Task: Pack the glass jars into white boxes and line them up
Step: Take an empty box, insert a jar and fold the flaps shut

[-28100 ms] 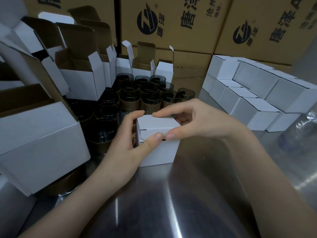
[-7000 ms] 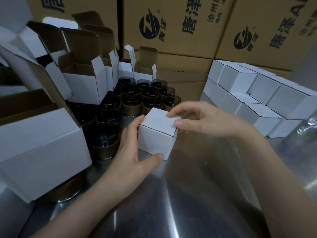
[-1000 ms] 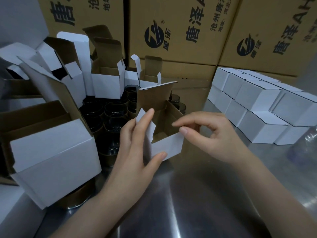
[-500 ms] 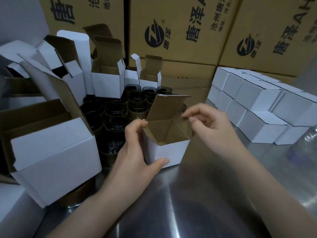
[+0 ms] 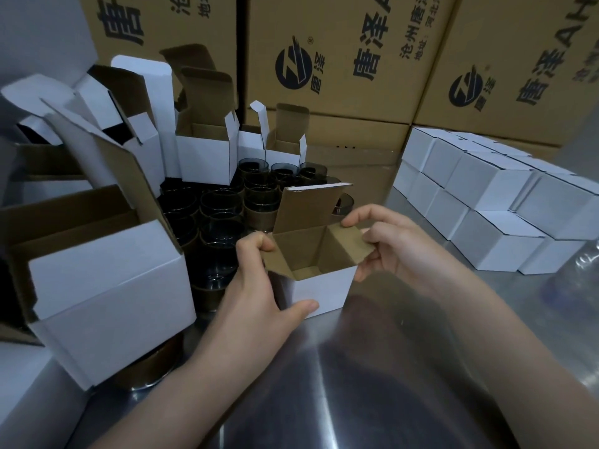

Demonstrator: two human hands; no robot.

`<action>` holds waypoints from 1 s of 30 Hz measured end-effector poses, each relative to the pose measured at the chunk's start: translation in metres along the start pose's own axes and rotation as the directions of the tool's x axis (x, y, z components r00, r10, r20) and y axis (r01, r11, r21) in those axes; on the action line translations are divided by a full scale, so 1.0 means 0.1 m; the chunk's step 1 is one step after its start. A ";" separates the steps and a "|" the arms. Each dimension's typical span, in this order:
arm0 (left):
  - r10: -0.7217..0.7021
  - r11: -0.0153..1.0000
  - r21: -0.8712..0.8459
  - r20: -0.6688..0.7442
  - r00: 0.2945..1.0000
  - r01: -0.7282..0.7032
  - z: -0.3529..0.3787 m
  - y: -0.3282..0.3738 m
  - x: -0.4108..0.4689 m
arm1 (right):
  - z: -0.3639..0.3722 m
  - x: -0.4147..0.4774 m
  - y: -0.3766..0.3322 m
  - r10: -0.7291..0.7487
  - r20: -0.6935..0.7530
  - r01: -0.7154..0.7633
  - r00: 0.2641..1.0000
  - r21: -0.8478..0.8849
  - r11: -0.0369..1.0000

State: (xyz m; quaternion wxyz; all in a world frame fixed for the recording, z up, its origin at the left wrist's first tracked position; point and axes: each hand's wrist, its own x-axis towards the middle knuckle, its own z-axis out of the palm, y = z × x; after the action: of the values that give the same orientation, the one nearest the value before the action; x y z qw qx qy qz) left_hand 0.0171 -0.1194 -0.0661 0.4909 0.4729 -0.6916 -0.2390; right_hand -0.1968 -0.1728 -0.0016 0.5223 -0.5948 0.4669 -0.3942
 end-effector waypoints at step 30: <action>-0.004 1.000 0.027 0.052 0.999 0.002 -0.01 0.03 0.02 | -0.08 1.04 0.36 -0.177 -0.526 -0.061 0.832 -0.403 0.913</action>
State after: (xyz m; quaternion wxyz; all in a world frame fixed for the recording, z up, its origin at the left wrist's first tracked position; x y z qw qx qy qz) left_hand 0.0164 -0.1194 -0.0625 0.4660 0.4740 -0.7066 -0.2428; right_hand -0.1832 -0.2761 -0.0378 0.2188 -0.5642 0.6497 -0.4602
